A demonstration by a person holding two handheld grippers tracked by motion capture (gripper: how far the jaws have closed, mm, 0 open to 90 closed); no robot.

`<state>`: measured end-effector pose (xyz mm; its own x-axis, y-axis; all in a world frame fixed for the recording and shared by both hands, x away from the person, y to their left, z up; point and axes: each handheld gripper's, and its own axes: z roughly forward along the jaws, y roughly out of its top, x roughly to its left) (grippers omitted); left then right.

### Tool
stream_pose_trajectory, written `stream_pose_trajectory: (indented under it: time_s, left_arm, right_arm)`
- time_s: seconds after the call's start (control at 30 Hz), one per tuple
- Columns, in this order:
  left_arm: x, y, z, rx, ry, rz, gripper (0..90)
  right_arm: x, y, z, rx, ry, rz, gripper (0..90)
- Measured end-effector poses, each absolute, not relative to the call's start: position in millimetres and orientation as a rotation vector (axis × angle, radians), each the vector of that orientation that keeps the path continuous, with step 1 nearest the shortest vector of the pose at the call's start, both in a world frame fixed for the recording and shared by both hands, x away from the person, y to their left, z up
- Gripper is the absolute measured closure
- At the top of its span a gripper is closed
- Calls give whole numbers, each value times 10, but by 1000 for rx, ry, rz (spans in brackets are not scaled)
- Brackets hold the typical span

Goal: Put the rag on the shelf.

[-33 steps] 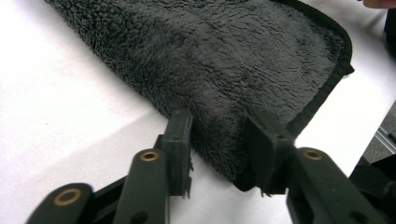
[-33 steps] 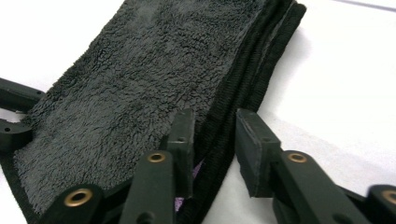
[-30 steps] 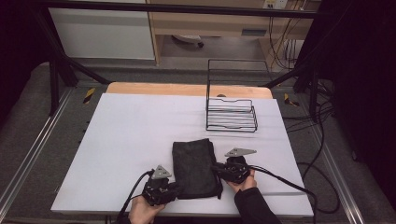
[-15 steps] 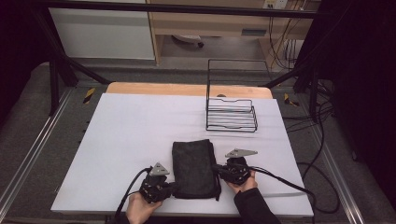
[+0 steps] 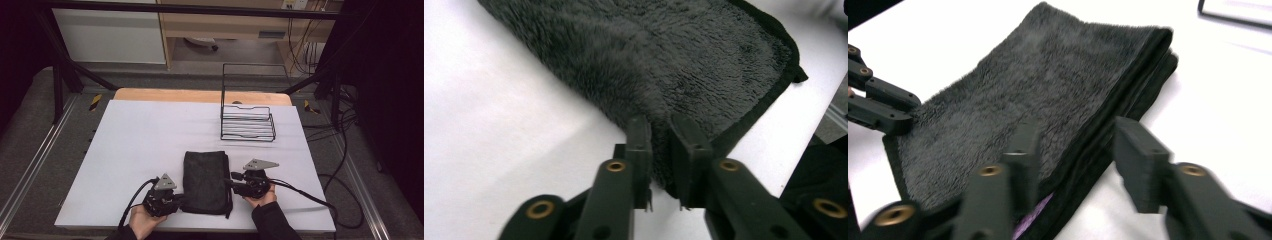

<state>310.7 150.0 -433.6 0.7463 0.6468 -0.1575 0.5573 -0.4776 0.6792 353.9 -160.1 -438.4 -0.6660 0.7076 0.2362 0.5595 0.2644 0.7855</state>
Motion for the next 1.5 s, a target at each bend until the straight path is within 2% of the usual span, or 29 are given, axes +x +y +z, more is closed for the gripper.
stream_pose_trajectory:
  time_s: [0.03, 0.1, 0.13, 0.23, 0.43, 0.67, 0.97, 1.2, 1.5]
  left_arm:
    - [3110, 1515, -4319, 2195, 898, 175, 665]
    - [3134, 1555, -4293, 2184, 907, 203, 589]
    - [3154, 1577, -4284, 2178, 914, 208, 589]
    - [3217, 1629, -4271, 2156, 944, 218, 486]
    - [3347, 1669, -4249, 2142, 970, 266, 293]
    - [3537, 1694, -4170, 2131, 992, 292, 147]
    - [3806, 1619, -4043, 2130, 1000, 326, 86]
    - [3987, 1529, -4016, 2130, 1012, 357, 86]
    - [4264, 1455, -4099, 2093, 1106, 345, 235]
  right_arm:
    - [3555, -1625, -4373, 1195, 2362, 1382, 472]
    - [3572, -1647, -4369, 1197, 2350, 1399, 413]
    - [3572, -1647, -4369, 1197, 2350, 1399, 413]
    - [3605, -1684, -4362, 1175, 2340, 1410, 318]
    - [3653, -1773, -4347, 1179, 2321, 1421, 182]
    - [3692, -1876, -4318, 1225, 2294, 1446, 81]
    - [3702, -1896, -4320, 1215, 2298, 1438, 47]
    - [3705, -1900, -4317, 1212, 2296, 1436, 43]
    - [3707, -1896, -4325, 1212, 2299, 1421, 43]
